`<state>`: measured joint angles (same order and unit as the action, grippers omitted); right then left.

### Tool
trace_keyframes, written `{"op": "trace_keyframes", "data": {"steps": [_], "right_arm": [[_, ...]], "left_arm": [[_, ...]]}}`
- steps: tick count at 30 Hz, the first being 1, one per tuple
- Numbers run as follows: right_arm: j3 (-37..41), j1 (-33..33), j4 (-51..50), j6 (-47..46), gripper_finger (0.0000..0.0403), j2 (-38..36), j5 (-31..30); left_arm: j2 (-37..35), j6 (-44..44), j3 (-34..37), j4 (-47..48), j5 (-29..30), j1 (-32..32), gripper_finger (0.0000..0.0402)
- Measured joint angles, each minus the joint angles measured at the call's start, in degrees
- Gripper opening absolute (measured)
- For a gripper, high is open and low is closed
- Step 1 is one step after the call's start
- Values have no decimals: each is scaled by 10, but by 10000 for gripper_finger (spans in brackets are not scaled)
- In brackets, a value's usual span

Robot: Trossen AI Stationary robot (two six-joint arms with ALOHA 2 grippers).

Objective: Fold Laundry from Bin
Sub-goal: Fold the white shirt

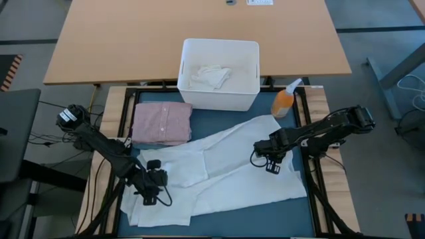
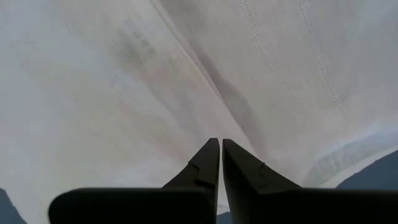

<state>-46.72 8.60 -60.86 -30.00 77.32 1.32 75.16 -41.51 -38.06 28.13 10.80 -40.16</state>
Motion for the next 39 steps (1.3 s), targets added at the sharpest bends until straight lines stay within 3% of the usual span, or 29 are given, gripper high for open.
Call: {"op": "trace_keyframes", "data": {"steps": [12, 20, 28, 34, 39], "right_arm": [[0, 0, 0, 0, 47, 0, 0], [0, -1, -14, 16, 47, 0, 0], [0, -1, -20, 17, 47, 0, 1], [-6, 1, -52, 15, 47, 0, 3], [-25, 13, -66, 13, 34, -7, -13]], "left_arm": [[49, 14, 0, -7, -35, 13, 116], [47, 31, -13, 0, -35, 18, 9], [46, 64, -62, 66, -36, 18, 0], [35, 57, -103, 163, 7, 18, 0], [-4, 48, -108, 179, 38, 18, 0]]}}
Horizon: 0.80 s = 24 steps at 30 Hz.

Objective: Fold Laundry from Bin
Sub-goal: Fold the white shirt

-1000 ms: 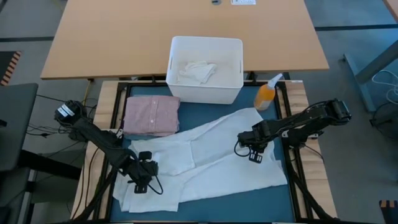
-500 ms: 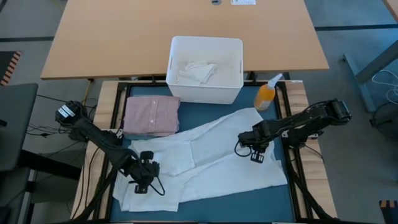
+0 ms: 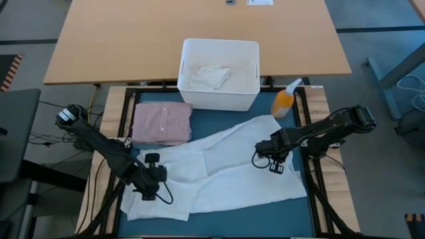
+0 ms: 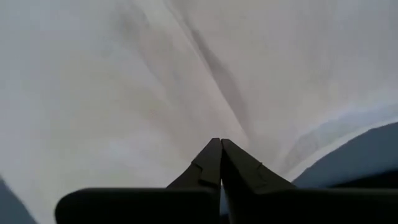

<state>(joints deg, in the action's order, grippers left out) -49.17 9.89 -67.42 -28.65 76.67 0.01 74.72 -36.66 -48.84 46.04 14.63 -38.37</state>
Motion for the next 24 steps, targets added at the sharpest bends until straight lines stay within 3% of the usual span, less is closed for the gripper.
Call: {"op": "trace_keyframes", "data": {"steps": [8, 14, 20, 24], "right_arm": [[-11, 3, 6, -2, 26, -2, -2], [-11, 3, 1, -3, 28, -2, -10], [-66, 5, -59, 11, 15, -2, -33], [-130, 37, -14, 10, 19, -2, -26]], "left_arm": [[-25, -41, 4, 54, 37, 10, 0], [-25, -43, 29, 44, 26, 33, 3], [-25, 23, 28, 32, 11, 39, 40], [-25, 31, -5, 101, 8, 52, 75]]}}
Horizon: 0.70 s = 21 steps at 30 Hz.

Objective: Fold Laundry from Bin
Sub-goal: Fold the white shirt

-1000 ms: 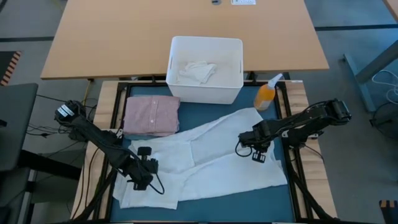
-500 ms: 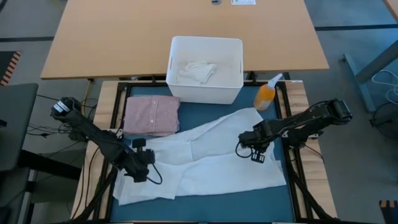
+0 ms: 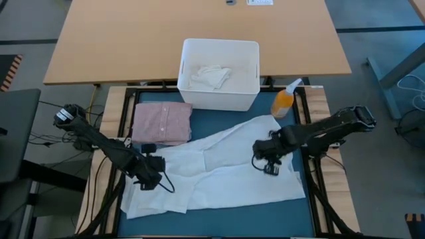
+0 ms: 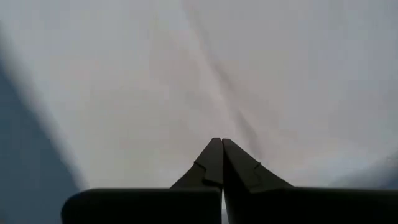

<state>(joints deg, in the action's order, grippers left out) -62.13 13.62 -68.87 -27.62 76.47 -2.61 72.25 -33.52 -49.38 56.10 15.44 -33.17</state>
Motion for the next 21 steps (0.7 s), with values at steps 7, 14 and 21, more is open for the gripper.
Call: {"op": "trace_keyframes", "data": {"steps": [7, 14, 21], "right_arm": [[30, 147, 302, -3, 19, 21, 39], [56, 242, 442, -11, 19, 141, -4], [55, 245, 423, -58, 18, 239, -44]], "left_arm": [[0, -61, -51, 10, -64, -8, 112], [2, -108, -10, -96, -144, -115, 114], [3, -247, -10, -108, -96, -204, 114]]}}
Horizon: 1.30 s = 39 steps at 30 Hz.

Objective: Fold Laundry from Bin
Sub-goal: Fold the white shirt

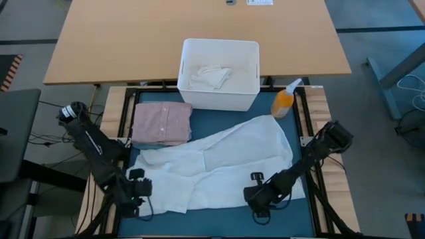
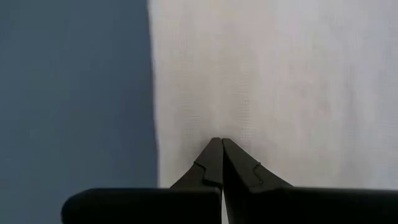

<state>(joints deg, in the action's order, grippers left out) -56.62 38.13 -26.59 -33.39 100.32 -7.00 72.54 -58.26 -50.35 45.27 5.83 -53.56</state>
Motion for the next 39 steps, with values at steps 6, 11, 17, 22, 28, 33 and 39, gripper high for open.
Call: {"op": "trace_keyframes", "data": {"steps": [6, 11, 17, 22, 28, 33, 39], "right_arm": [[-4, 17, -35, -38, 18, 16, 25], [1, 44, -60, -69, 18, -14, 62], [0, 70, -112, -129, 18, -66, 57], [0, 65, -106, -115, 18, -95, 8], [1, 26, -106, -70, 23, -118, -4], [1, -20, -107, 8, 26, -154, -4], [1, -93, -111, 82, 25, -195, -11]], "left_arm": [[30, -70, 0, -8, 10, -51, 114], [62, -71, 0, -37, 26, -59, 114], [129, -37, 0, -65, 23, -58, 114], [191, -42, 0, -76, -38, -46, 114], [217, -72, -2, -68, -176, -19, 114], [154, -81, -18, -6, -201, 5, 114], [41, -83, -24, 41, -152, 22, 114]]}}
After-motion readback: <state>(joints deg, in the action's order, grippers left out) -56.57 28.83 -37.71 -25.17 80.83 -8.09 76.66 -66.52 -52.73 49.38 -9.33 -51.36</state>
